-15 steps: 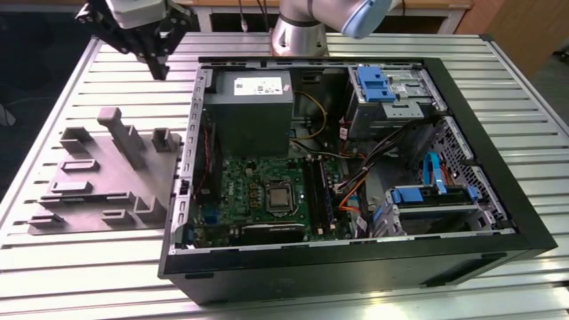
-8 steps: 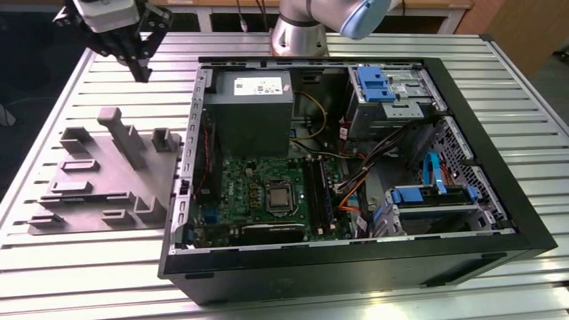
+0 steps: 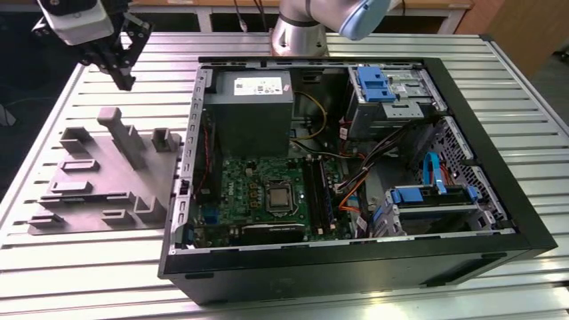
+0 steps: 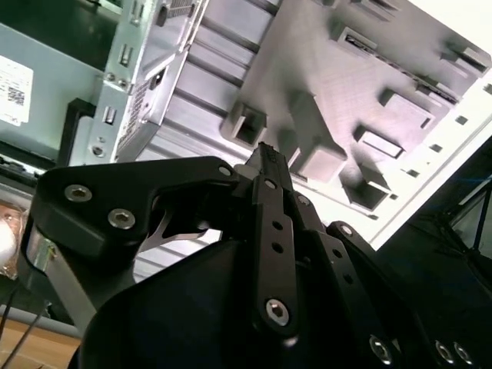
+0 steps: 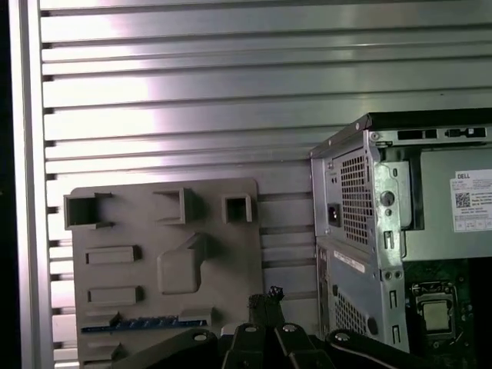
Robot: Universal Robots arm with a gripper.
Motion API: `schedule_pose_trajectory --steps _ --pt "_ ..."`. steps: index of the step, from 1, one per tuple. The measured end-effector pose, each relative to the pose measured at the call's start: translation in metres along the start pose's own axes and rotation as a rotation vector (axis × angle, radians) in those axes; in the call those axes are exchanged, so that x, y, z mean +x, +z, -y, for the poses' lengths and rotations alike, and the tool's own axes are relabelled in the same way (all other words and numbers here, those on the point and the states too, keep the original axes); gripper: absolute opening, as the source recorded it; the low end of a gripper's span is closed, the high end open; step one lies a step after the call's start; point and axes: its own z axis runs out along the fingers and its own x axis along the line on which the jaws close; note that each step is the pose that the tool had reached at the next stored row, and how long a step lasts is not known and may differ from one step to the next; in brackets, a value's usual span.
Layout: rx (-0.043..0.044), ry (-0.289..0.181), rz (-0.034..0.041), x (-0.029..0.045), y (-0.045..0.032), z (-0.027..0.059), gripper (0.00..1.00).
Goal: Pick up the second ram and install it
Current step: 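Reach for the second ram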
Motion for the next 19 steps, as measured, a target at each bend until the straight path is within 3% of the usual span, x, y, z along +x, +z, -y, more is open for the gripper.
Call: schedule_pose_trajectory --steps 12,19 --pt "0.0001 0.0 0.0 0.0221 0.0095 0.0211 0.1" --pt "0.0 0.0 0.0 0.0421 0.0181 0.0296 0.1"
